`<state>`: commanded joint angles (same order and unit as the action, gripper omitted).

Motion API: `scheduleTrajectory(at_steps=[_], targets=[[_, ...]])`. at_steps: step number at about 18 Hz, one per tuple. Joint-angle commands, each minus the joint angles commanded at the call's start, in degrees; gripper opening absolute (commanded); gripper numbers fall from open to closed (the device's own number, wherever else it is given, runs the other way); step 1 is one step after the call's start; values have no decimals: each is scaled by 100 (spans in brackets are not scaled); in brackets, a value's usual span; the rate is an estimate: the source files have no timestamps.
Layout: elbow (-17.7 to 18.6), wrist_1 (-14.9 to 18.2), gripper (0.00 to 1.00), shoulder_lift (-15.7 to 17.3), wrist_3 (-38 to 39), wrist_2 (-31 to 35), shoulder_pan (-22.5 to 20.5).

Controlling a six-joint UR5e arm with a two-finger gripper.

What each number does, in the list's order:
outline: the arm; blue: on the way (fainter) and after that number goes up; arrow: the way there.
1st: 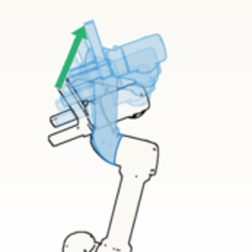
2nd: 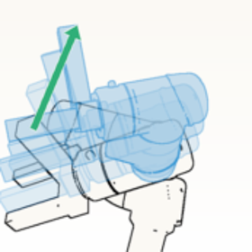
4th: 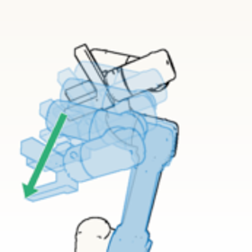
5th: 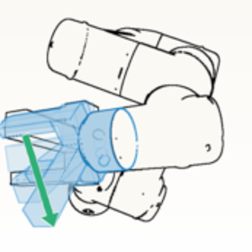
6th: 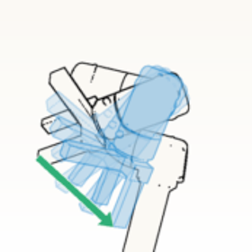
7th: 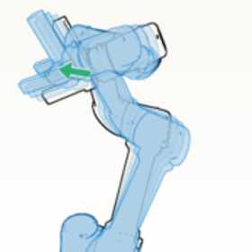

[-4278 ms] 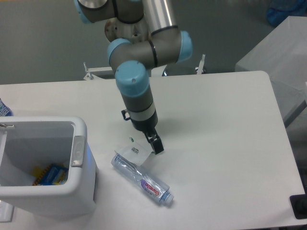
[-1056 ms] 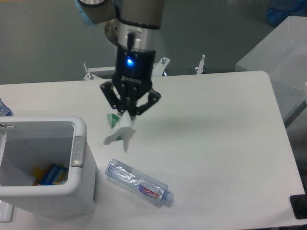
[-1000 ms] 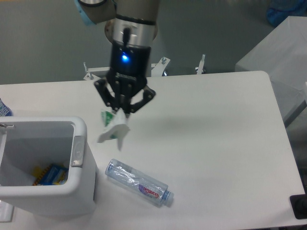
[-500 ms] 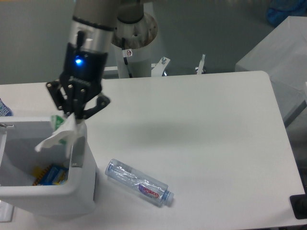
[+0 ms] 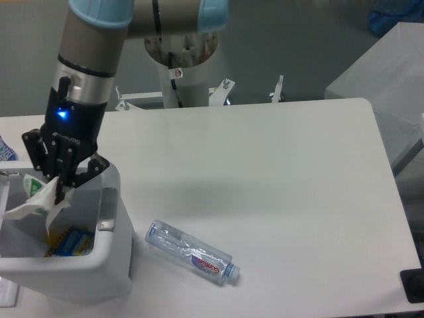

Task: Place the trash in the trash can
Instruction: 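Open the gripper to drop the paper into the bin, then move the gripper over to the clear plastic water bottle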

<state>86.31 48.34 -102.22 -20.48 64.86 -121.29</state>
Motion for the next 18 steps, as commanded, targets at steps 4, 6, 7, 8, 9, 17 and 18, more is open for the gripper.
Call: scheduleTrajectory(at_steps=[4, 6, 7, 8, 9, 17, 18], targets=[[-44, -44, 99, 9, 158, 0, -9], [-79, -61, 98, 17, 211, 9, -9], [-97, -62, 99, 17, 220, 9, -78], [-97, -53, 99, 17, 298, 9, -184], [-97, -53, 99, 17, 455, 9, -385], [105, 9, 100, -184, 1889, 105, -1563], [114, 17, 100, -254, 2177, 132, -1730]])
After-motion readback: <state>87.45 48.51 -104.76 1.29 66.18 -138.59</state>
